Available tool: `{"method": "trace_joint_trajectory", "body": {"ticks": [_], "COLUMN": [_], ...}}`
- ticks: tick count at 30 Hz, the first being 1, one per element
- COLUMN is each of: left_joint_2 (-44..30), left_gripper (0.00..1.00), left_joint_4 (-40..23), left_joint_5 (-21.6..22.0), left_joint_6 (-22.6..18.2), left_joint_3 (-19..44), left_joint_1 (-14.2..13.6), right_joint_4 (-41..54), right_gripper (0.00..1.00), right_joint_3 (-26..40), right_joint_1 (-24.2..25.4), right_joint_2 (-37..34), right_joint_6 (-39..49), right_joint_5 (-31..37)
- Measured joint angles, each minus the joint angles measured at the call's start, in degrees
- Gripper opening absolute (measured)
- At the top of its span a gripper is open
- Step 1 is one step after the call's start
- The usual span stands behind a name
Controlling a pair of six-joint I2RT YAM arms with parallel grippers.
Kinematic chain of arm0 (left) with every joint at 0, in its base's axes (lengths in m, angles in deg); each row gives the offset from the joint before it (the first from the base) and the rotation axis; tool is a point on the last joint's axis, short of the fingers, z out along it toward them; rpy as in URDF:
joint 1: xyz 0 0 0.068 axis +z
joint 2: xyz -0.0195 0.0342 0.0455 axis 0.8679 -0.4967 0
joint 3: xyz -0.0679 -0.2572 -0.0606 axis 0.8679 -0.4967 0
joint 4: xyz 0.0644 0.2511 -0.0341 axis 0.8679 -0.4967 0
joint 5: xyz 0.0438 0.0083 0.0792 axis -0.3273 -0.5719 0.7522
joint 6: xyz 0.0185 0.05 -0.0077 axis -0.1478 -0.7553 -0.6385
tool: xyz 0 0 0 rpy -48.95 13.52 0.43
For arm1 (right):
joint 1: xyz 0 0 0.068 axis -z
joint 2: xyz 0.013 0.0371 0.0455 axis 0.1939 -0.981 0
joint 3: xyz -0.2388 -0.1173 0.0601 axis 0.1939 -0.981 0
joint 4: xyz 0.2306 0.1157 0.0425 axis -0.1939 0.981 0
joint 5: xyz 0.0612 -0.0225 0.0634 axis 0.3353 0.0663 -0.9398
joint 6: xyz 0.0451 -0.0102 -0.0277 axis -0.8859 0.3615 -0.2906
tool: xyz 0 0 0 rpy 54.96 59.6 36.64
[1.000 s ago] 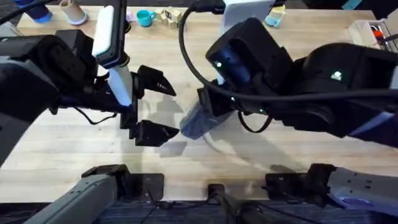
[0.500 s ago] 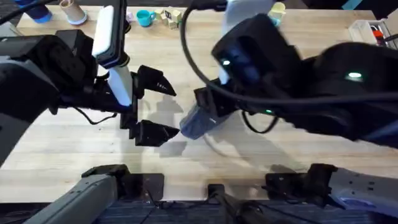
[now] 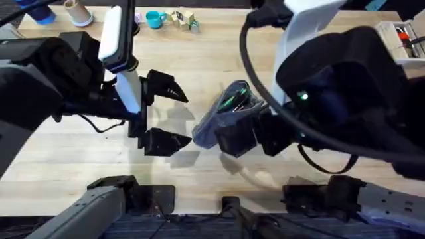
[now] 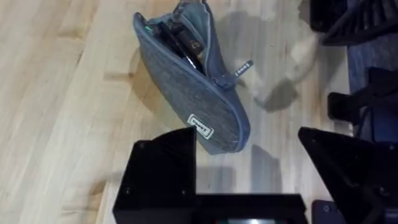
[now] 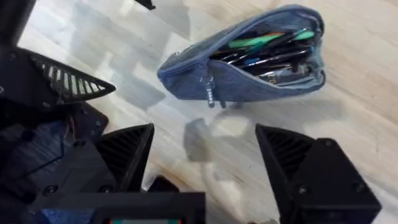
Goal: Unzip the bag, pick up the pens from the table one at a time and place them inside, then zip the bag closed.
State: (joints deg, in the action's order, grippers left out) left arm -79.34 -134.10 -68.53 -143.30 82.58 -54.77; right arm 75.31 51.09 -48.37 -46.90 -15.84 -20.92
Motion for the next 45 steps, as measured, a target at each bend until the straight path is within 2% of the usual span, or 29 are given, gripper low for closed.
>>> {"method": "trace_joint_trajectory", "body": {"ticks": [7, 13, 17, 21, 26, 35, 41, 45], "left_joint_2": [0.0, 0.0, 0.02, 0.0, 0.0, 0.0, 0.02, 0.01], "left_gripper": [0.995, 0.995, 0.994, 0.994, 0.994, 0.994, 0.994, 0.994], "left_joint_4": [-2.44, -4.85, -8.62, -12.84, -13.92, -13.94, -13.99, -13.99], "left_joint_5": [-0.02, -0.03, -0.02, -0.02, 0.0, 0.0, 0.0, 0.0], "left_joint_6": [-2.22, -3.65, -6.29, -10.69, -14.12, -15.71, -15.87, -15.87], "left_joint_3": [0.0, 0.0, 0.0, 0.0, 0.0, 0.0, 0.0, 0.0], "left_joint_1": [0.0, 0.78, 4.08, 8.77, 12.37, 12.59, 12.59, 12.59], "right_joint_4": [1.15, 1.11, 1.02, -0.13, -3.0, -6.73, -7.94, -11.02], "right_gripper": [0.997, 0.997, 0.997, 0.997, 0.997, 0.997, 0.997, 0.95], "right_joint_3": [0.0, 0.0, 0.0, 0.0, 0.0, 0.0, 0.0, 0.0], "right_joint_1": [-2.57, -2.69, -2.69, -2.69, -2.69, -2.69, -2.69, -2.69], "right_joint_2": [-1.95, -5.31, -7.01, -8.59, -10.6, -15.41, -19.99, -24.05], "right_joint_6": [0.32, 0.49, 0.49, 0.49, 0.49, 0.49, 0.47, 0.37], "right_joint_5": [-0.44, -0.59, -0.59, -0.59, -0.57, -0.52, 3.75, 4.46]}}
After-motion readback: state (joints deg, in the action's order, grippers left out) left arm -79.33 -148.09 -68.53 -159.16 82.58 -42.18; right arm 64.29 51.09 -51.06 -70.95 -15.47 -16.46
